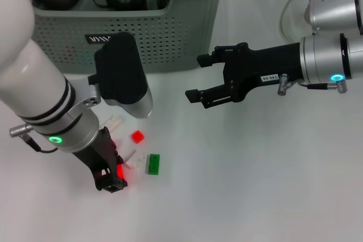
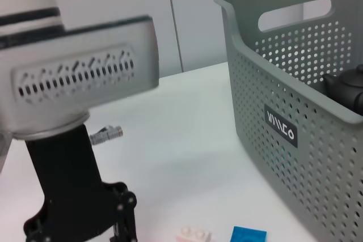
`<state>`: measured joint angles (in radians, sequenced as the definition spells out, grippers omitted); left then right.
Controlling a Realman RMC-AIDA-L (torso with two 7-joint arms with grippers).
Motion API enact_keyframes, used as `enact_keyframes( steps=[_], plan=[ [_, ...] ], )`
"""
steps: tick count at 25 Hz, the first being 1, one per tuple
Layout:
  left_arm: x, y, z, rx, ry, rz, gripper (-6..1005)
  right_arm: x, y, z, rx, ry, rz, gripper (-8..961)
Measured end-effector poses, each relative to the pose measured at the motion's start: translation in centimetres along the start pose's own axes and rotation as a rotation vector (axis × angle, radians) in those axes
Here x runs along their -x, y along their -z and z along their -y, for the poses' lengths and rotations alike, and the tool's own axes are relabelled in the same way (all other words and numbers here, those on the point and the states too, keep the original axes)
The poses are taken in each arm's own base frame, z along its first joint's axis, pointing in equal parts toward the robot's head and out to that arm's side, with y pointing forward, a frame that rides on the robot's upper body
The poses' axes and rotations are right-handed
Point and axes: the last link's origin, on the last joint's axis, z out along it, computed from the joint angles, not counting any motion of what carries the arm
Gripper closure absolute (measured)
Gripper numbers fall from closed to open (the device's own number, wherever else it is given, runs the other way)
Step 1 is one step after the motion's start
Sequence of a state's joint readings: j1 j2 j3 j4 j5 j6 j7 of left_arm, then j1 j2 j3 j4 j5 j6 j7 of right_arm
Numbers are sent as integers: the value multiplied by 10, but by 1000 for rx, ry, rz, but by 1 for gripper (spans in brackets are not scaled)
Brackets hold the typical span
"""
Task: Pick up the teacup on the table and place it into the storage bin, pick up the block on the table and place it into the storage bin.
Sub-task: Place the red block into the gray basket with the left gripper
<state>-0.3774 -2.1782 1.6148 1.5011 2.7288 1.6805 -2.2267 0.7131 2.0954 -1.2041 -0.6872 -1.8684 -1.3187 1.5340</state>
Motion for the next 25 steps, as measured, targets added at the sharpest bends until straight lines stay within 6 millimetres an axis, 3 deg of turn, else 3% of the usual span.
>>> enact_keyframes(
  steps=[5,9,16,18,20,25],
  plan=[
    [2,16,1,5,35,-62,585,-1,1,0,-2,-1,-1,27],
    [9,52,12,48,141,-277,585,-5,2,-1,5,-3,-13,27],
    [52,134,77,-75,448,-823,586,-17,11,-6,41,-16,-57,27],
    [56,140,84,-90,465,-860,586,-18,13,-7,49,-19,-61,27],
    [59,157,105,-127,493,-922,586,-19,14,-7,51,-18,-64,28],
    [45,169,138,-218,513,-961,580,-18,16,-6,56,-15,-71,28]
  ],
)
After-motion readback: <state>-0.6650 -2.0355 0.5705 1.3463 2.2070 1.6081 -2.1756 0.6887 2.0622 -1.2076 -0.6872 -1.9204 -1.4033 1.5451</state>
